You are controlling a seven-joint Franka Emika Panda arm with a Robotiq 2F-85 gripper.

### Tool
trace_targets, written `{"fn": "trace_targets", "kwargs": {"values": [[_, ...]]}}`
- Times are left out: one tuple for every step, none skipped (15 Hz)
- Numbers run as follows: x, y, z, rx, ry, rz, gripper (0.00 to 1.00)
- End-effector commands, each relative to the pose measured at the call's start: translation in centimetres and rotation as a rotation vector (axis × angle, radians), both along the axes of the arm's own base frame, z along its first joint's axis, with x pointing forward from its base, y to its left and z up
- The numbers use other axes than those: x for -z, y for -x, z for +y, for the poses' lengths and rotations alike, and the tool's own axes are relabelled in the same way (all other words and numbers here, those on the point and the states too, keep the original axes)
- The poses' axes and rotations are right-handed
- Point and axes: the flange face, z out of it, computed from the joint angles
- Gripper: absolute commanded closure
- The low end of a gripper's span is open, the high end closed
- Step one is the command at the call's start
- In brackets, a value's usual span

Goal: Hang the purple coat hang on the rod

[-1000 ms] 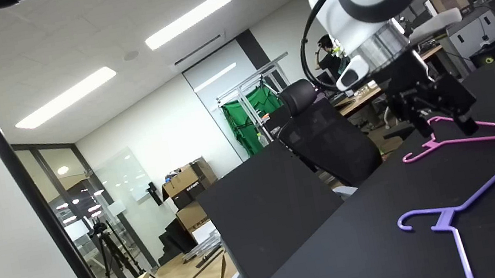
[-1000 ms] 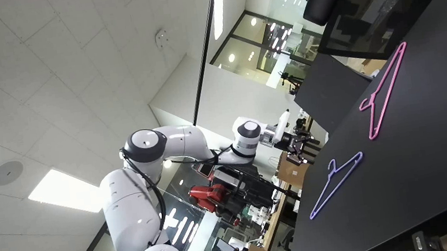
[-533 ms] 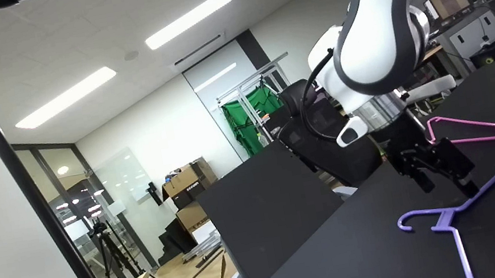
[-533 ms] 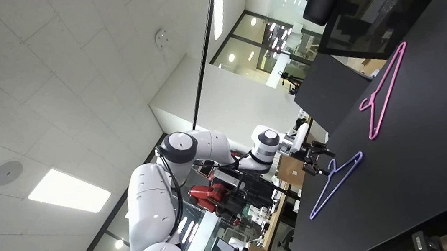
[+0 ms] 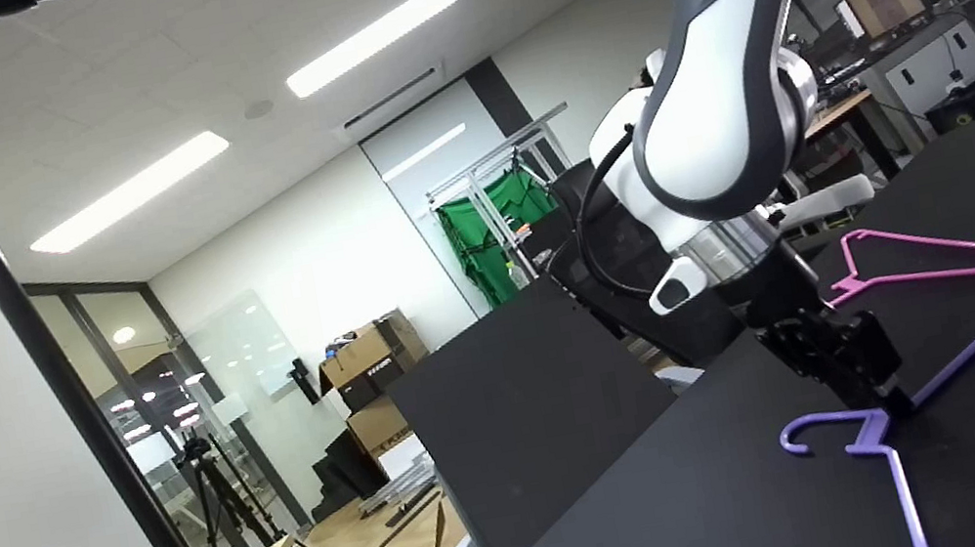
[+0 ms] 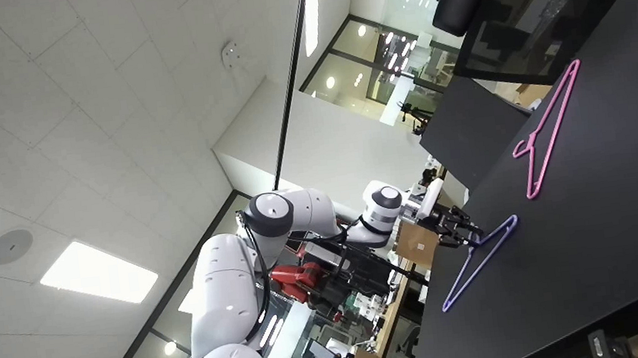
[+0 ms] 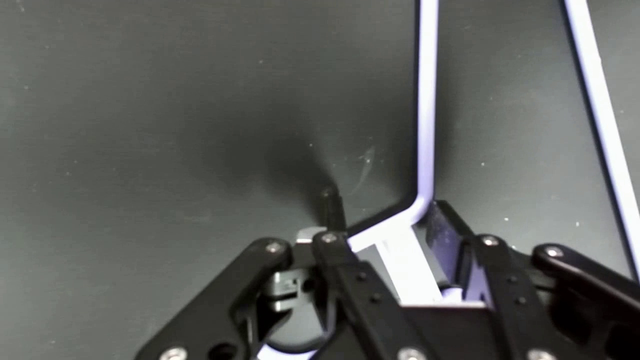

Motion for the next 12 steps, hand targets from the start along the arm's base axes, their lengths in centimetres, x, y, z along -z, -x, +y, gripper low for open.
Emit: {"fn": "trace_targets", "kwargs": {"values": [[-0.1, -0.7, 1.1, 0.029, 0.013, 0.012, 0.83], [-0.4, -1.0, 0.4, 0.033, 0.013, 0.014, 0.89], [-0.4, -1.1, 0.4, 0.036, 0.013, 0.019, 0.95], [-0.5, -1.2, 0.2, 0.042, 0.015, 0.023, 0.99], [-0.5, -1.3, 0.0, 0.049, 0.014, 0.028, 1.0], [-0.6, -1.4, -0.3, 0.056, 0.012, 0.038, 1.0], [-0.7, -1.5, -0.4, 0.063, 0.012, 0.044, 1.0], [-0.8, -1.5, -0.6, 0.069, 0.01, 0.052, 1.0], [-0.9, -1.5, -0.8, 0.074, 0.009, 0.057, 1.0], [-1.1, -1.6, -0.8, 0.071, 0.013, 0.058, 1.0], [-1.2, -1.5, -0.8, 0.079, 0.023, 0.053, 0.75], [-1.3, -1.4, -0.7, 0.073, 0.025, 0.049, 0.74]]}}
